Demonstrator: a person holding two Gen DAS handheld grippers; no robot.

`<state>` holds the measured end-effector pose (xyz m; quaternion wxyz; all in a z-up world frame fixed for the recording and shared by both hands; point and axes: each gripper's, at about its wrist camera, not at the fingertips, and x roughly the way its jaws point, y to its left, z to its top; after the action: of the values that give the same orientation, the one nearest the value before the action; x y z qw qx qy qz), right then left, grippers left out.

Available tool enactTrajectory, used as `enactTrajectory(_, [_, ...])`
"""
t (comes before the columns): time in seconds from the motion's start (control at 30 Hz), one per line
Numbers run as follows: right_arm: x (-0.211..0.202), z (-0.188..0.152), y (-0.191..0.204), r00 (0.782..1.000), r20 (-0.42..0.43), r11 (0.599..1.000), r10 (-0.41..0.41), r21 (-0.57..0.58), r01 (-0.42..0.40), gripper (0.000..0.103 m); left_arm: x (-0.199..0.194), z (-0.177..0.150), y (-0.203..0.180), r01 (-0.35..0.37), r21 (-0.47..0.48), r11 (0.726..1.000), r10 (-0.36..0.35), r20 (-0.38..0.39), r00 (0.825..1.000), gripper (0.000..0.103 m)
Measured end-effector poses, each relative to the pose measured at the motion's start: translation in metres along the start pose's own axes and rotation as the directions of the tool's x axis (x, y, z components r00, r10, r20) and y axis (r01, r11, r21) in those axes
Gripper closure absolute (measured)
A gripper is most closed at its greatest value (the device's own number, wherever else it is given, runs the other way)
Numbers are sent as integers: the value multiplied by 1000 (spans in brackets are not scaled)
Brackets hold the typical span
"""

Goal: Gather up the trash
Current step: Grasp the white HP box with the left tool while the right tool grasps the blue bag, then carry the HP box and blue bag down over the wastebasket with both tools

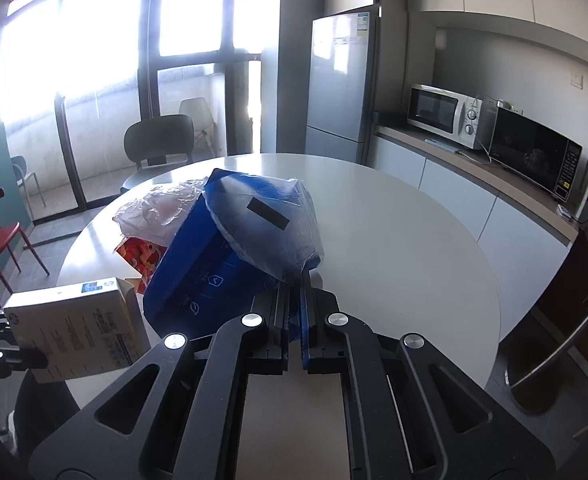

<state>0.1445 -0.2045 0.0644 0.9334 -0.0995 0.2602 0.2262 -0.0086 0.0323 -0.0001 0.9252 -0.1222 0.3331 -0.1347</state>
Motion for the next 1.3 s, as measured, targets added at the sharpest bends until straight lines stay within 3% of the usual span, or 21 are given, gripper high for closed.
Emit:
enactTrajectory(0.3, [-61, -24, 3, 999, 35, 999, 6, 35, -7, 100, -25, -2, -7, -94, 0, 996, 94, 48, 994, 74])
enactTrajectory(0.47, [-89, -49, 15, 999, 9, 999, 38, 27, -38, 100, -37, -11, -10, -117, -1, 993, 116, 53, 992, 74])
enactTrajectory(0.63, [-108, -73, 27, 998, -29, 998, 54, 17, -53, 100, -46, -22, -12, -96, 0, 995, 96, 40, 995, 74])
enactTrajectory(0.97, [-151, -114, 41, 995, -63, 997, 76, 27, -74, 100, -63, -57, 3, -84, -54, 995, 81, -54, 995, 74])
enactTrajectory(1.3, [-135, -162, 59, 972, -206, 994, 111, 28, -108, 100, -41, -98, 20, -122, -48, 991, 110, -194, 975, 74])
